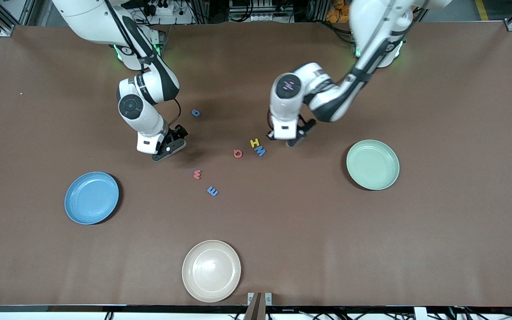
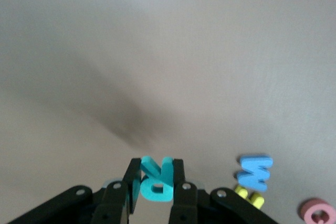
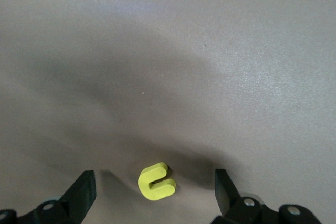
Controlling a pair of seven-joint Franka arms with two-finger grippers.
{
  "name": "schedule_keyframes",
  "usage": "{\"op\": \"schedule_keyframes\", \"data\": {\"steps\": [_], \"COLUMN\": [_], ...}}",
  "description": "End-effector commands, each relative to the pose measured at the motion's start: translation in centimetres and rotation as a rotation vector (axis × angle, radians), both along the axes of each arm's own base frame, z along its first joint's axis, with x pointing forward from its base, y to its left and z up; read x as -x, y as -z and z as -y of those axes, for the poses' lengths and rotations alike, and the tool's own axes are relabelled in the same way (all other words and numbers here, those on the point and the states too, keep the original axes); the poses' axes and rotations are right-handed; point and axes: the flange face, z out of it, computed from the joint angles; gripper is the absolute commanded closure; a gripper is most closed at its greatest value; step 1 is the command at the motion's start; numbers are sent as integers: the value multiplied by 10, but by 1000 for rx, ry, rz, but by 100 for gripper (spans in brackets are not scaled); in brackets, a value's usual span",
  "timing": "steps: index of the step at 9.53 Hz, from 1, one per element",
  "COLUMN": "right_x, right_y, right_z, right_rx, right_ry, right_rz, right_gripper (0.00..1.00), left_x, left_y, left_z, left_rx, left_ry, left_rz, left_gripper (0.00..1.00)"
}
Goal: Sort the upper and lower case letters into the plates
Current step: 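Place the R on the green plate while the right gripper grasps the u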
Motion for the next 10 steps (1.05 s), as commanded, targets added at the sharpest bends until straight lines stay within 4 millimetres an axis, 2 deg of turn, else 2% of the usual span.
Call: {"op": "schedule_keyframes", "data": {"steps": [1,3,4,5,6,8,10], "right_x": [4,5,8,8,5,4,8], "right_y": [0,0,-5,-7,-7,-7,-3], "right_z": [1,-1,-14,-19,-18,-18,-11], "right_rx": [-5,-6,-10,-12,-19,-23,-17], "right_ry": [6,-2,-40,-69,-119,-180,-196], "right_rz": [7,10,20,38,76,88,76], "right_gripper": [0,0,0,0,0,0,0], "left_x": [-39,-66,-76,-81,-84,-84,-87], "left_y": [-31,-29,-28,-27,-24,-5,2], "left_z": [-74,-143,-167,-188,-200,-236,-253], "left_rx": [49,78,86,79,38,-75,-129], "left_ry": [169,389,470,532,603,746,899], "left_rz": [-82,-141,-146,-149,-140,-141,-133], "left_gripper": [100,100,100,100,100,100,100]}}
